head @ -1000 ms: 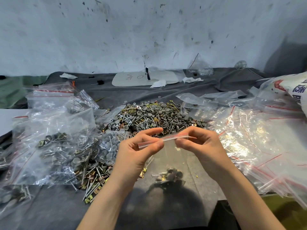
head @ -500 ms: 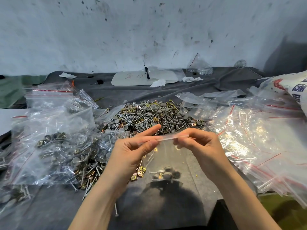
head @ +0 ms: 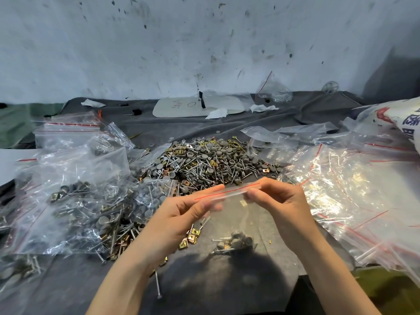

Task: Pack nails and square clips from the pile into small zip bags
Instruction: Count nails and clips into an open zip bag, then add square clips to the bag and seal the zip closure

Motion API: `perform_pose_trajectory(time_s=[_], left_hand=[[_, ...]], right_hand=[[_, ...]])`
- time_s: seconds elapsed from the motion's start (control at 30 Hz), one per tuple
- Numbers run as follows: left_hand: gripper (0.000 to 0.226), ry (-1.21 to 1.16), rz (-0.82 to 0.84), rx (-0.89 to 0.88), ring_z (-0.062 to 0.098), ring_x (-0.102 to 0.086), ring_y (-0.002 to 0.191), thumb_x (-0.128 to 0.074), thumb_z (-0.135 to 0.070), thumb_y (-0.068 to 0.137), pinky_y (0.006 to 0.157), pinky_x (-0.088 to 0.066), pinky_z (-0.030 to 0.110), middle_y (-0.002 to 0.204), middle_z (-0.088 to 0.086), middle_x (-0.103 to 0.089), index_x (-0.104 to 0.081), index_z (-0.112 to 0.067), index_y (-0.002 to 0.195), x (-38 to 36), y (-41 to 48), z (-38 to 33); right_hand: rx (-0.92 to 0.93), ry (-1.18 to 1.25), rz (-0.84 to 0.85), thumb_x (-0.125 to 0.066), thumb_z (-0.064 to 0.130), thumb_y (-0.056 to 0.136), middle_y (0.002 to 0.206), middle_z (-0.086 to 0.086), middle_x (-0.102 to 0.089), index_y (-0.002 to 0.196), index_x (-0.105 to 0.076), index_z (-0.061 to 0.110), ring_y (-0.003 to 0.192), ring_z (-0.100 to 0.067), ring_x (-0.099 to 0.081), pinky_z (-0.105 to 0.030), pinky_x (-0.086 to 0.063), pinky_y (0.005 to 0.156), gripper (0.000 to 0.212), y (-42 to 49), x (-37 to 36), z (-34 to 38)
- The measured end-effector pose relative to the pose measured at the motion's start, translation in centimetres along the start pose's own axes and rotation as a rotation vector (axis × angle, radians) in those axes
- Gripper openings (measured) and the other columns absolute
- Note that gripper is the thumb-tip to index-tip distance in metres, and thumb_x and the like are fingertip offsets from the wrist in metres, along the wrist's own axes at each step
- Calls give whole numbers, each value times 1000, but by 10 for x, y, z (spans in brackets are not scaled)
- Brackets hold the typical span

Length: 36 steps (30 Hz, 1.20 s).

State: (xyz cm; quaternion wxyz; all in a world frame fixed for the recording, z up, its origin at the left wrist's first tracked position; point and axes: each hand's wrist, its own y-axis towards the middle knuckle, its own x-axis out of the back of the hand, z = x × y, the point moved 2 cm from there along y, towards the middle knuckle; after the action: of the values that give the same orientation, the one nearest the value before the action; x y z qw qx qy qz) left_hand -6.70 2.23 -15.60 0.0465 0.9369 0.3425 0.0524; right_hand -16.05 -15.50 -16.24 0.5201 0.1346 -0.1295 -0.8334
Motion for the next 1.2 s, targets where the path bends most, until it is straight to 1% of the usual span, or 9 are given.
perform_pose_trajectory(time_s=[0.23, 0.37, 0.5, 0.6, 0.77, 0.83, 0.93, 1.0, 1.2], left_hand=[[16, -7, -167, -127, 16, -65, 109, -70, -26, 77, 93, -51, 28, 107, 2, -73, -79, -15, 85, 0, 2, 10], [15, -98, -236, -83, 25, -72, 85, -65, -22, 84, 73, -58, 30, 95, 11, -74, -78, -16, 89, 3, 13, 3], [21, -240, -392, 47, 21, -73, 71, -56, -21, 80, 62, -60, 34, 79, 11, -73, -73, -9, 78, 32, 43, -29], [20, -260, -568, -34, 11, -70, 60, -47, -16, 96, 57, -59, 33, 65, 0, -71, -62, -7, 85, 75, 80, -73], [22, -144, -857, -310, 12, -70, 81, -41, -17, 102, 76, -55, 28, 77, -5, -72, -57, -18, 86, 172, 121, -133], [17, 48, -1043, -292, 12, -62, 87, -45, -15, 98, 81, -46, 26, 97, -3, -66, -58, -19, 108, 201, 121, -128], [48, 340, -1214, -188, 17, -48, 119, -48, -10, 92, 94, -40, 18, 137, 4, -42, -40, -19, 138, 199, 116, -105], [53, 450, -1147, -212, 11, -43, 122, -49, -6, 89, 87, -34, 2, 141, 0, -39, -39, -21, 139, 165, 114, -85], [51, 415, -598, -314, -10, -45, 119, -55, -5, 91, 92, -38, 4, 126, -27, -47, -44, -38, 129, 24, 94, -24]], right_hand=[[-9, 58, 4, -79, 27, 70, 68, -2, -68, 78, -76, 18, 69, -13, -60, -20, -51, 69, 13, 4, -3, -13], [-22, 22, 46, -74, 57, 69, 81, -2, -72, 86, -77, 23, 76, -18, -64, -27, -52, 73, 38, 23, -1, -22], [-29, -493, -246, -55, 52, 87, 88, -1, -69, 83, -72, 28, 86, -20, -60, -35, -44, 77, 30, 77, 36, -45], [-119, -899, -299, -56, 39, 92, 118, -12, -61, 99, -71, 10, 115, -27, -49, -37, -37, 96, 33, 106, 65, -71], [-230, -1268, -157, -49, 47, 94, 148, -13, -41, 116, -65, 11, 141, -31, -24, -42, -17, 116, 45, 113, 81, -105], [-280, -1302, -121, -42, 50, 95, 151, -10, -36, 128, -57, 12, 144, -31, -19, -44, -15, 117, 53, 115, 81, -108], [-319, -1322, -86, -37, 53, 96, 153, -7, -34, 141, -45, 13, 144, -30, -19, -45, -16, 117, 60, 116, 79, -109], [-293, -1310, -100, -39, 50, 96, 150, -8, -38, 140, -45, 12, 143, -30, -22, -45, -18, 117, 58, 116, 78, -106], [231, -945, -499, -58, 5, 92, 124, -21, -60, 121, -60, -4, 118, -34, -52, -46, -37, 105, 31, 103, 63, -73]])
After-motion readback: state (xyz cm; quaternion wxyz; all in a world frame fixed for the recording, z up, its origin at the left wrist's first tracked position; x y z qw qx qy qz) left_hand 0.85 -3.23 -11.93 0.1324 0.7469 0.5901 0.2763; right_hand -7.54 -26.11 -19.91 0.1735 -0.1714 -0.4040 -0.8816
